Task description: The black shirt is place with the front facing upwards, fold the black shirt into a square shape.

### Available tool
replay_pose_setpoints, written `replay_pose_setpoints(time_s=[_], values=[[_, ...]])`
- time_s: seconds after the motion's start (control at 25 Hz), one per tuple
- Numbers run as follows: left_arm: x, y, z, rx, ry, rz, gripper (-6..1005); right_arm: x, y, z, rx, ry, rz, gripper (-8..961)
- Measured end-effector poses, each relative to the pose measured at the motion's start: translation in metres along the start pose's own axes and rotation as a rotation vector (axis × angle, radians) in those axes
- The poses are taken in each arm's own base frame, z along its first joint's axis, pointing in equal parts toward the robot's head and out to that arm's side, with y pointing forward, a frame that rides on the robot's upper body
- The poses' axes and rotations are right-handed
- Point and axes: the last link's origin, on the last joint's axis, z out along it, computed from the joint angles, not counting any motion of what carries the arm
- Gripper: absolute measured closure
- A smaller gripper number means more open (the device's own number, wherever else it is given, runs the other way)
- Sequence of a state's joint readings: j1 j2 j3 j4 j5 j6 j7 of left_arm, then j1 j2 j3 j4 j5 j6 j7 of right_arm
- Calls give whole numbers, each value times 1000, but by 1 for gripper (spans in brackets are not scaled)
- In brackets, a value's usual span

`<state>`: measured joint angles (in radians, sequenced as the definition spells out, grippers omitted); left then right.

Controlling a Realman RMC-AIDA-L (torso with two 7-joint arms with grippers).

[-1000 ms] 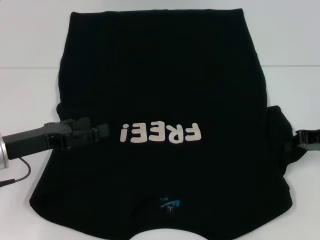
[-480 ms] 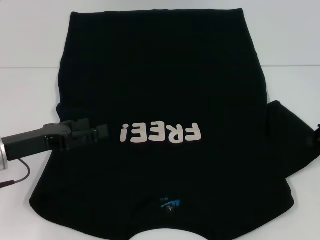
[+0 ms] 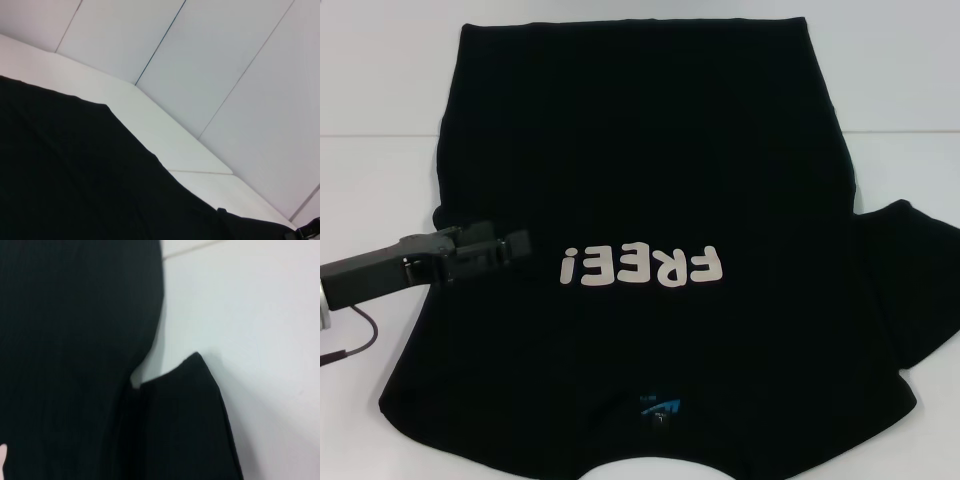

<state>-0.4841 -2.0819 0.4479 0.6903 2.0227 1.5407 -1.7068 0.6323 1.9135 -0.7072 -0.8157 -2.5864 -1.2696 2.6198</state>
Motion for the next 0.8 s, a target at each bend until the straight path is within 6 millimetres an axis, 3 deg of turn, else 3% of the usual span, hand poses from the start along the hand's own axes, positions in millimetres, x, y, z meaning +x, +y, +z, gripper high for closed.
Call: replay_pose_setpoints(time_s=[0.56,0.8], values=[[3,0,-2,-1,21,-3,79,-15,-14,-21,8,-87,39,888],[2,0,-1,-3,22,-4,79,-20,-10,-22,-1,-97,35,881]])
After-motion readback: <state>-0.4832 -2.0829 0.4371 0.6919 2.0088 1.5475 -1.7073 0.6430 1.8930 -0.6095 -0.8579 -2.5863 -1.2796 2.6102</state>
